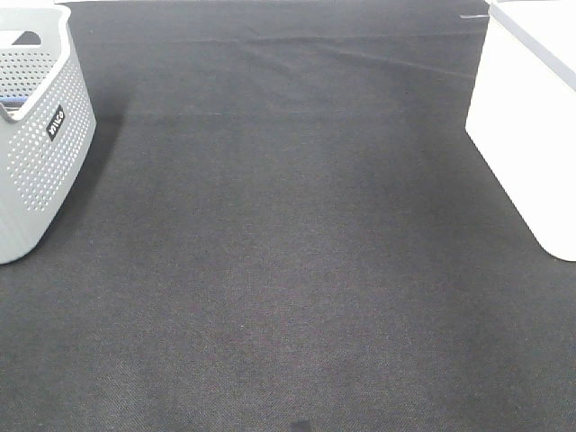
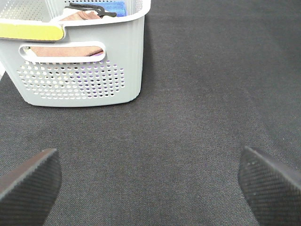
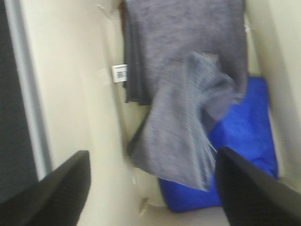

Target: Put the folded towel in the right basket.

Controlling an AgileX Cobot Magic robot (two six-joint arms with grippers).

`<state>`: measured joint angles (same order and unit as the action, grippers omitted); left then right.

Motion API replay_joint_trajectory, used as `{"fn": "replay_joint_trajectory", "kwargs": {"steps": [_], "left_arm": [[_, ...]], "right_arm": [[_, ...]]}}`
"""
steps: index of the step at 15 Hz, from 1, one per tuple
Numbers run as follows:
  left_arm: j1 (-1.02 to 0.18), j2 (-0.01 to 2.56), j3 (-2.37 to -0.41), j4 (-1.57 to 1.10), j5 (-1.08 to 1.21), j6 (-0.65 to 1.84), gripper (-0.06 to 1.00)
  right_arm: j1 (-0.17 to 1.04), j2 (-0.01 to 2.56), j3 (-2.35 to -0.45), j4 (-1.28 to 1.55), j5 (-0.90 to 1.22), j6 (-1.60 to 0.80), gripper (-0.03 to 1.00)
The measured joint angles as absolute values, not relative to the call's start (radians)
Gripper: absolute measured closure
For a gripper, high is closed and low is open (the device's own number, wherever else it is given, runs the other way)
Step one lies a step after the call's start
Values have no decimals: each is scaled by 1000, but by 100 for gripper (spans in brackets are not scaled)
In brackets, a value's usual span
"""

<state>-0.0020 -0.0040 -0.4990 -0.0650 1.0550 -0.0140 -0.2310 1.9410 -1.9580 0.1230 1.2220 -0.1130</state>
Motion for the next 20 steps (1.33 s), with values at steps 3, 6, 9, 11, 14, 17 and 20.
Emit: {"fn": "replay_joint_trajectory", "kwargs": {"steps": [3,6,9,11,14,17,20], "left_arm": [[-2,-4,-499,-65,1055,-14,-2],[-2,-4,-499,-65,1055,-14,-2],[-2,-4,-499,-65,1055,-14,-2],[-2,-4,-499,-65,1055,-14,-2],[-2,-4,-499,-65,1055,-14,-2],[-2,-4,-499,-65,1055,-14,-2],[-2,-4,-499,-65,1055,-14,-2]], "right_arm": [[-138,1930,-1958,126,1222,-121,24],[-67,1894,-1958,116,1222,-114,24],[53,1812,-1956,115,1222,-76,24],[111,1761,-1919,115,1220,-59,24],[145,1630,-1748,119,1220,-57,24],[145,1458,-1497,117,1220,-57,24],[145,1261,-1226,117,1219,-57,24]]}}
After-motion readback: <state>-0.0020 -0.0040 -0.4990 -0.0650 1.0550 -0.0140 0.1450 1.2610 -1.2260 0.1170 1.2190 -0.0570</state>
